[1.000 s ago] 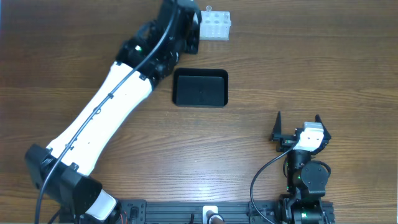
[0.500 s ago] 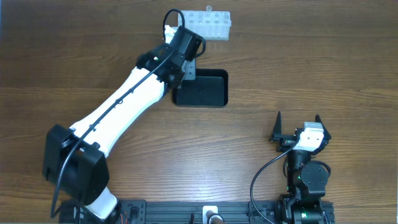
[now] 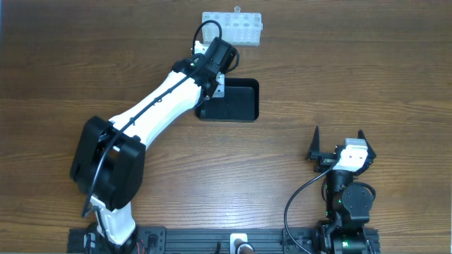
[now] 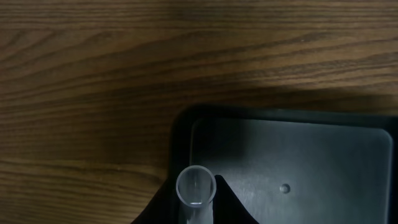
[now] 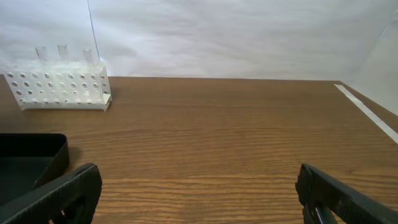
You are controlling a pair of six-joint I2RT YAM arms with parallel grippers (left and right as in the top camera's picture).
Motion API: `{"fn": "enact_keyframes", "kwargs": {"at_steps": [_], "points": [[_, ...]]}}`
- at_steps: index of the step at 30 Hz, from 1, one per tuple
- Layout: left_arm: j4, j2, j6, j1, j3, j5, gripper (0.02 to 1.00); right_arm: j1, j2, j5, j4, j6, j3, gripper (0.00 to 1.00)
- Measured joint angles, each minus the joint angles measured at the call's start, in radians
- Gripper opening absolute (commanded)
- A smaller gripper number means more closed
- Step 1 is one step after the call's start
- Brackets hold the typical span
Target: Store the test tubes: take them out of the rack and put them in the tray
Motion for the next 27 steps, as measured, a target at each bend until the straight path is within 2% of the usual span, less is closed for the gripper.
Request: {"fn": "enact_keyframes", "kwargs": {"at_steps": [9,13,17,23,27], "points": [[-0.004,0.057,0.0,0.0,0.048,0.0,0.165,0.0,0.0,0.0,0.0,0.0,0.0,0.993],[-0.004,0.074,-0.003,0.0,0.048,0.0,0.207,0.0,0.0,0.0,0.0,0.0,0.0,0.993],[-0.004,0.078,-0.003,0.0,0.048,0.001,0.275,0.0,0.0,0.0,0.0,0.0,0.0,0.991],[-0.013,0.079,-0.007,0.0,0.064,-0.003,0.432,0.0,0.0,0.0,0.0,-0.001,0.0,0.993],[-0.076,0.097,-0.006,-0.003,0.22,-0.048,0.538,0.0,0.0,0.0,0.0,0.0,0.0,0.991]]}}
